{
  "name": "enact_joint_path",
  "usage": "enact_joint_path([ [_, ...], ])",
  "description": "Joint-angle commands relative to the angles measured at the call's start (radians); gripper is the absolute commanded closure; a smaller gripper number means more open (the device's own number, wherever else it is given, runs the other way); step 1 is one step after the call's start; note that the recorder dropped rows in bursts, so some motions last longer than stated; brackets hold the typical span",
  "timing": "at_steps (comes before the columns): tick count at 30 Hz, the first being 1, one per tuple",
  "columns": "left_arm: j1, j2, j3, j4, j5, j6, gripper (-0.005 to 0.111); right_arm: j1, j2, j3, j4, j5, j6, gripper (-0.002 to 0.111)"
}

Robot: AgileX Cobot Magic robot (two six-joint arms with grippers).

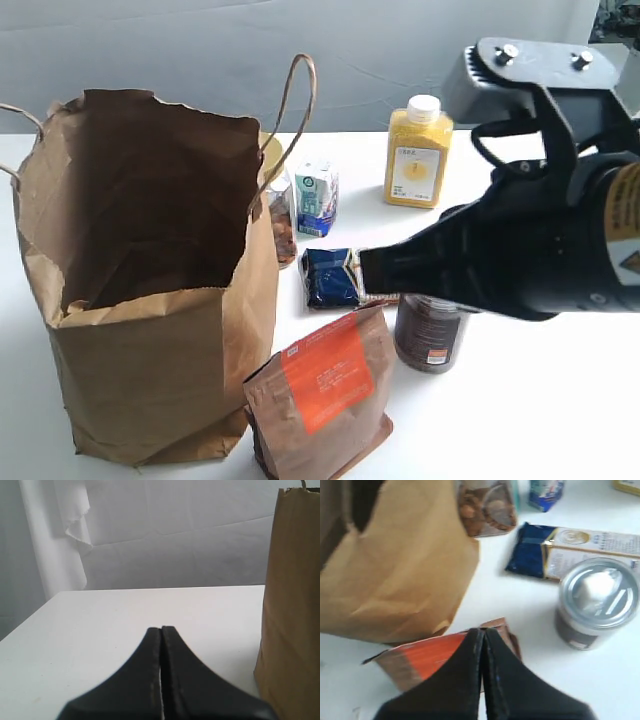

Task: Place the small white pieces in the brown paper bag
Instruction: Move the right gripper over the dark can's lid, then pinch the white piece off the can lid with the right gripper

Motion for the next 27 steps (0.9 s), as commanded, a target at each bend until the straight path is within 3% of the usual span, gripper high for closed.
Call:
enact_joint_path([
  [1, -0.008, -0.003, 0.004, 0.004, -0.005, -0.004, 0.107, -0.135, 0.034, 0.006, -0.013, 0.018, -0.069, 0.108],
  [9, -0.008, -0.003, 0.004, 0.004, -0.005, -0.004, 0.107, -0.278, 0.204, 0.004, 0.013, 0.009, -0.205, 0.105],
  [16, -0.008, -0.003, 0.004, 0.004, -0.005, -0.004, 0.107, -0.278, 0.259, 0.002, 0.021, -0.058, -0.201, 0.059],
  [19, -0.008, -0.003, 0.004, 0.004, -0.005, -0.004, 0.107, -0.278, 0.265, -0.011, 0.003, -0.067, -0.191, 0.047],
  [27, -0.008, -0.003, 0.004, 0.004, -0.005, -0.004, 0.107, -0.278, 0.383, -0.104, -0.052, -0.031, -0.180, 0.045],
])
